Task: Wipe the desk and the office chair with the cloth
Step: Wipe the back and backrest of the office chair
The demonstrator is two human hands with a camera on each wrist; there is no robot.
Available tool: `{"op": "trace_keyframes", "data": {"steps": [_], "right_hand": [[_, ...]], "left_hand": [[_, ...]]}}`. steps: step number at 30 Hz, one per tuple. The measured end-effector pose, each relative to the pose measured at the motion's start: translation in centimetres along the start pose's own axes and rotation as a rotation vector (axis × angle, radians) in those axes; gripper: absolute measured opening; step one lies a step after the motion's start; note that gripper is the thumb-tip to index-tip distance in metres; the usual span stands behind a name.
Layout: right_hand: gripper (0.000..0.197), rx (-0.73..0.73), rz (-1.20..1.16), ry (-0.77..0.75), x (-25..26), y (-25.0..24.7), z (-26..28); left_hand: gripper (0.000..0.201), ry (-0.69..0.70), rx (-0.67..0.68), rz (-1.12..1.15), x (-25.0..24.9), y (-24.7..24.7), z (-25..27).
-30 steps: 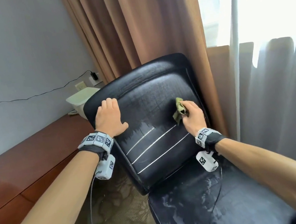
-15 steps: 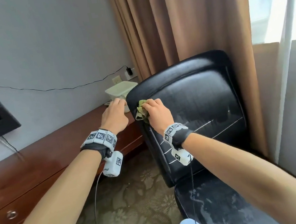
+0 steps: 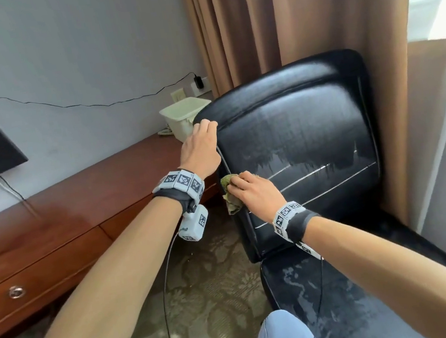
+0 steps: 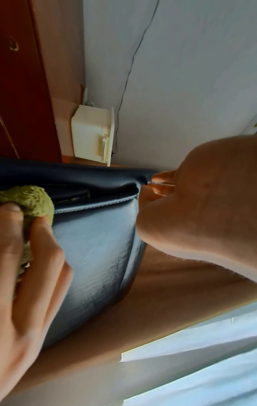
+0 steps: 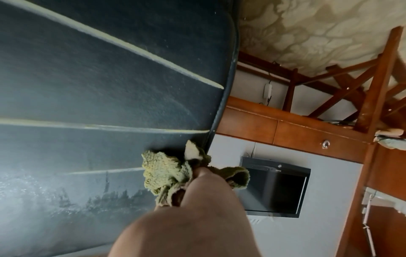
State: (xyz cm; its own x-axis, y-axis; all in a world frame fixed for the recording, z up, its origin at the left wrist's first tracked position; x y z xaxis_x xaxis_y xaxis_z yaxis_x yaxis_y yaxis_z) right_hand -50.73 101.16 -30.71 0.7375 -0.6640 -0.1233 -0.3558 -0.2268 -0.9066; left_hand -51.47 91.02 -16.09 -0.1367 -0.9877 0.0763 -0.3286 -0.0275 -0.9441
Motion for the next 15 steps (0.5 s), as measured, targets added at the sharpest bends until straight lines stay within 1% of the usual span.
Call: {"op": "trace_keyframes", "data": {"steps": [3, 5, 7, 8, 10, 12, 13, 15], "right_hand": [[0.035, 0.059, 0.043, -0.038, 0.2, 1.0, 1.0], [0.03, 0.054, 0.073, -0.069, 0.4, 0.8, 1.5], [0.033, 0.028, 0.058, -0.092, 0.1, -0.1, 1.9], [0.037, -0.004, 0.038, -0.077, -0.5, -0.9, 2.0], [0.047, -0.092, -0.014, 0.004, -2.4, -3.0, 1.7], [0.05, -0.154, -0.066, 0.083, -3.9, -4.6, 0.8], [0.051, -0.159, -0.097, 0.111, -4.3, -5.0, 0.2], [0.05, -0.102, -0.172, 0.132, -4.4, -4.6, -0.7]], "left_hand": [[0.052, -0.01, 0.065, -0.022, -0.4, 0.8, -0.5], [0.052, -0.007, 0.095, -0.034, -0.8, 1.2, -0.5], [0.049, -0.007, 0.114, -0.05, -1.1, 1.4, -0.6], [0.046, -0.01, 0.123, -0.06, -1.2, 1.4, -0.7], [0.04, -0.021, 0.14, -0.089, -1.5, 1.4, -0.8], [0.039, -0.03, 0.143, -0.113, -1.9, 1.3, -0.8], [0.04, -0.032, 0.137, -0.118, -2.0, 1.4, -0.9], [0.041, -0.043, 0.12, -0.112, -2.1, 1.4, -0.8]]}}
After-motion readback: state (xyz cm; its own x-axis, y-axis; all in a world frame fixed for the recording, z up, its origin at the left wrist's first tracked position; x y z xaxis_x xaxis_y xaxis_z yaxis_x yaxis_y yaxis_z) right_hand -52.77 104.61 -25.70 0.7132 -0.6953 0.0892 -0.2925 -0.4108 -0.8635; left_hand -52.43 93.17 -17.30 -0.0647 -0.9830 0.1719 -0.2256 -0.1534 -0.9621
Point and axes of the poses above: each hand's wrist, its own z-axis away from the middle knuckle, its own y-axis out of the palm, x = y × z, the point moved 6 cm from there along -z, towards the middle knuckle, and after that the axes turned 12 degrees about x, right-handed, at the moved point
